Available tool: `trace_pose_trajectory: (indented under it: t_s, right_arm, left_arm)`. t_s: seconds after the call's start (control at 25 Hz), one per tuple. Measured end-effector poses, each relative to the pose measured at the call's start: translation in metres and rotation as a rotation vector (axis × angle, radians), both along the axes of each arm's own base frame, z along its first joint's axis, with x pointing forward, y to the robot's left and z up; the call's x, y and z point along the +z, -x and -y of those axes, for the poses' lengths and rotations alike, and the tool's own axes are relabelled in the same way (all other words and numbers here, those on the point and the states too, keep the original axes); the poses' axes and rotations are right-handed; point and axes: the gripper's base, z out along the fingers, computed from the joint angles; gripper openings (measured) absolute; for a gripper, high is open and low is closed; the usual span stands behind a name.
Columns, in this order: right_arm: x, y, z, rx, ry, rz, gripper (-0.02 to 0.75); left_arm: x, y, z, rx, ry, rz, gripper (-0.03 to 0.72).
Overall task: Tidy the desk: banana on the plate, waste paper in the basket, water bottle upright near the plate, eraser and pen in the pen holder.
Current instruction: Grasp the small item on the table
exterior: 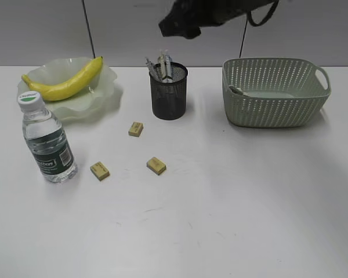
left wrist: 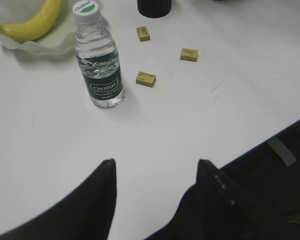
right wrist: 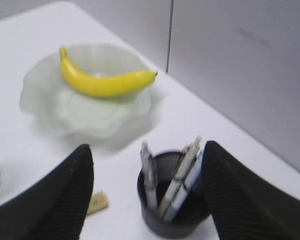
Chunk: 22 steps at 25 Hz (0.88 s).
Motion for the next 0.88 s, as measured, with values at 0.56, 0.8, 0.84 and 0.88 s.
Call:
trace_pose_trajectory:
  t_s: [0.56,0.8,0.84,0.88]
  right_arm:
    - [0.048,0.08,0.044,-0.073,0.277,-0.496,0.533]
    - [0.071,0.137,0.082,-0.22,0.309,-0.488,0.533]
    - [0.069,0.148,0.088,-0.236,0.315,-0.498,0.533]
    - [0.067,0.161,0.095,-0.252,0.317,-0.499,0.533]
  left_arm:
    - [0.0,0.0,0.0,-0.001,0.001,-0.001,0.384]
    - [0.0,0.0,0.001,-0.005,0.009,-0.005,0.384]
    - [0.0,0.0,0.001,-0.005,0.009,-0.005,0.384]
    - [0.0,0.0,0.001,-0.005,0.008,-0.007,0.384]
